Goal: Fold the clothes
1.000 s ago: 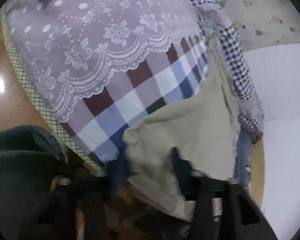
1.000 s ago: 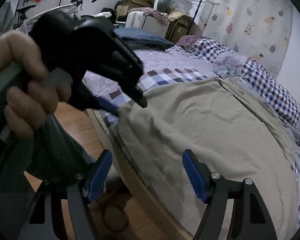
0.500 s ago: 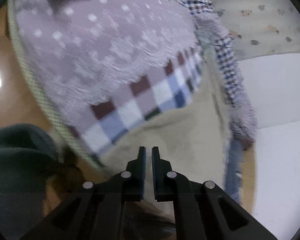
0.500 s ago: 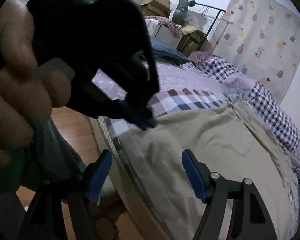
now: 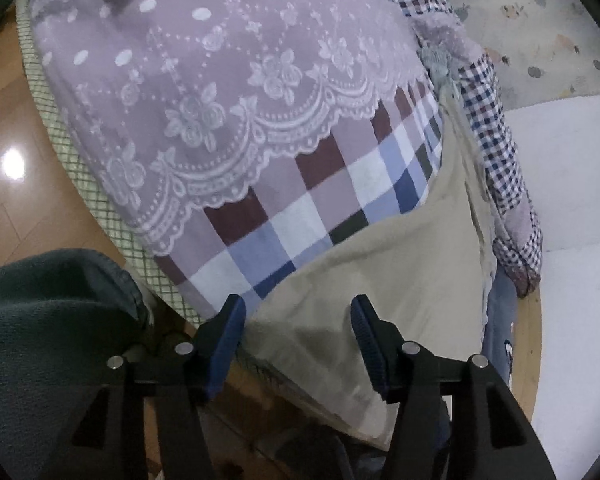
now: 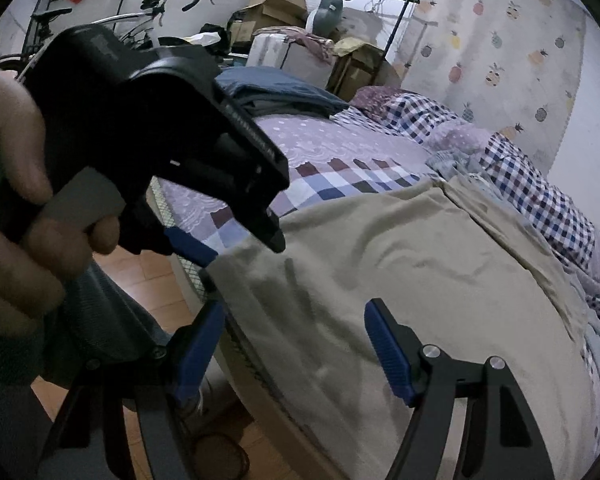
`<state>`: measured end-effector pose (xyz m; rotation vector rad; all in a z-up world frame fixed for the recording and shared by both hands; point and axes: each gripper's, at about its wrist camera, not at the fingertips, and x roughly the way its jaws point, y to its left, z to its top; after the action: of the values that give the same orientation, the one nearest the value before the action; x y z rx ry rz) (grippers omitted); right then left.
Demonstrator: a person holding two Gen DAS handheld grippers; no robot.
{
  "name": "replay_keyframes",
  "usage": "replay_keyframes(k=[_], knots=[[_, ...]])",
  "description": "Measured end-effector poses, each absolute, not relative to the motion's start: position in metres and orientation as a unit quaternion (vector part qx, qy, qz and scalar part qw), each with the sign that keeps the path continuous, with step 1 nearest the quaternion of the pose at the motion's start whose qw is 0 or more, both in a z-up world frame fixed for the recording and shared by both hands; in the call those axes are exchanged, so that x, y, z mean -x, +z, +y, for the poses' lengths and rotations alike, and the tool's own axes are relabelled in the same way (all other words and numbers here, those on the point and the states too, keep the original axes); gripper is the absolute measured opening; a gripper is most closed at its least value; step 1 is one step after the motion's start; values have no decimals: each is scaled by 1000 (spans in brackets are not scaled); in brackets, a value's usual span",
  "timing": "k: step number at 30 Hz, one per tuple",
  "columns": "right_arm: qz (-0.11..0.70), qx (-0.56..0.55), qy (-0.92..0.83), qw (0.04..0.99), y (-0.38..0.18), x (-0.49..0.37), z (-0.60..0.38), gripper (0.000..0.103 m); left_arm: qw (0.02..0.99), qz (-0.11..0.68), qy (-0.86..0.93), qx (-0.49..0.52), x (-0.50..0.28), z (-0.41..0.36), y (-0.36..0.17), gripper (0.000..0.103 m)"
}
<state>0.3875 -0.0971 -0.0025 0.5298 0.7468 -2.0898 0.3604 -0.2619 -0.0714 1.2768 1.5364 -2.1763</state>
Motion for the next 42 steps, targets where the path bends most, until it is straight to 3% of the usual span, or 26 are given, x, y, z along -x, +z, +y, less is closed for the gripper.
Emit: replay_keyframes(k=[2,3,4,16,17,19,20,21,22,24,26,27,28,31,42], knots=[[303,-207,-830,420,-4,-390,-98,76,91,520,-731,-432,-363,-261,-72,43],[307,-204,-828,422,-4,-392,-99,76,87,528,-726,-431,-365,-262,-73,12],[311,-201,-827,424,-5,-394,-100,76,83,537,-722,-429,-367,-262,-74,4],[375,-159,-821,401,-25,-403,-123,74,8,587,-725,-361,-381,-263,-52,3],[380,-159,-820,398,-27,-401,-125,68,7,590,-724,-358,-382,-265,-52,3],[392,-161,-817,391,-31,-399,-129,37,5,594,-722,-355,-383,-268,-54,3],[398,-163,-816,387,-32,-398,-131,17,5,596,-721,-354,-383,-270,-56,3],[397,-165,-816,386,-31,-397,-132,7,10,594,-722,-355,-384,-270,-56,3],[393,-168,-817,387,-29,-395,-132,6,14,593,-722,-356,-385,-271,-57,4],[382,-172,-819,391,-23,-394,-132,4,24,595,-720,-356,-387,-273,-58,10],[372,-173,-821,397,-15,-393,-131,3,33,602,-716,-351,-387,-274,-60,30],[368,-173,-822,399,-11,-393,-131,3,36,607,-714,-347,-389,-276,-60,50],[364,-175,-823,401,-9,-393,-131,3,35,609,-712,-348,-390,-274,-62,62],[354,-181,-824,403,-5,-391,-130,3,32,613,-707,-350,-391,-270,-65,70],[335,-188,-829,407,4,-397,-132,3,-7,647,-679,-347,-385,-257,-80,71]])
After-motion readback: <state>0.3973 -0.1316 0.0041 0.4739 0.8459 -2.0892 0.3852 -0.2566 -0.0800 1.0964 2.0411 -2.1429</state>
